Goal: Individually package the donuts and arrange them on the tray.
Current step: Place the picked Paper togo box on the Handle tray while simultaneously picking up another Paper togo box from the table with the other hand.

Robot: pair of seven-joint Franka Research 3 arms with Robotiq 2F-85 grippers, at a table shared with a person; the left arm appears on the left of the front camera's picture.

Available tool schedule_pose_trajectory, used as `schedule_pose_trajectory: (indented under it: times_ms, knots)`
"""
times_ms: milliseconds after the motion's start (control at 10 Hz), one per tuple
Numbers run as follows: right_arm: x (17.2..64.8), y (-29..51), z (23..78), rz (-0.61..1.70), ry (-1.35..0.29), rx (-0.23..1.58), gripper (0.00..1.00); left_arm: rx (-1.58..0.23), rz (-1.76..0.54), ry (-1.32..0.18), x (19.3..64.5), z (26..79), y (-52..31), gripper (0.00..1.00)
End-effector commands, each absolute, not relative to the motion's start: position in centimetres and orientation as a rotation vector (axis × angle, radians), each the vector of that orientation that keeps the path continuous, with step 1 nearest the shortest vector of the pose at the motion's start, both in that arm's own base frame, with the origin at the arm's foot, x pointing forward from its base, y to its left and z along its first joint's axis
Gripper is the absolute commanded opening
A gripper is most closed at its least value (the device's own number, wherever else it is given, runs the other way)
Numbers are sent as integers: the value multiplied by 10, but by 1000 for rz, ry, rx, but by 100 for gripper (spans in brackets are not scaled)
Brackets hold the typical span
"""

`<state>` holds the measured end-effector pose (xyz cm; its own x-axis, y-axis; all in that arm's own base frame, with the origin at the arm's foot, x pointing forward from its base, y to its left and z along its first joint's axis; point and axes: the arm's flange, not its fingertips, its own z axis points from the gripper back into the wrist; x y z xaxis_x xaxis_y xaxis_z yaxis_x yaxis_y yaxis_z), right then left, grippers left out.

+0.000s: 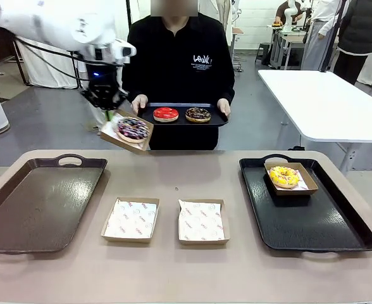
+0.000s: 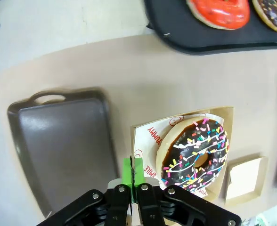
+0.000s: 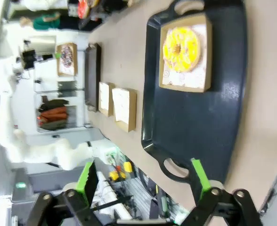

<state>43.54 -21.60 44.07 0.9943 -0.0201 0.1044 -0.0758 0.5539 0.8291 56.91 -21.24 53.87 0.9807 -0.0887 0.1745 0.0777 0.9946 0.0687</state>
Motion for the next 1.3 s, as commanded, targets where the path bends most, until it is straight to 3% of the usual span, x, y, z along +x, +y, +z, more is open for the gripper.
schedule_pose_trajectory:
  times_ms: [0,400,900,1200]
  knots:
    - [428,-154,486,89,-97,828,100,10,-49,-201,530,545,-155,1]
    - [433,-34,539,150,-126,594,100,64,-56,-187,506,539,-70,1]
    - [430,79,501,228,-98,454,100,101,-4,-133,494,500,-9,1]
    - [404,83,479,302,-104,424,100,91,-19,-122,498,482,-5,1]
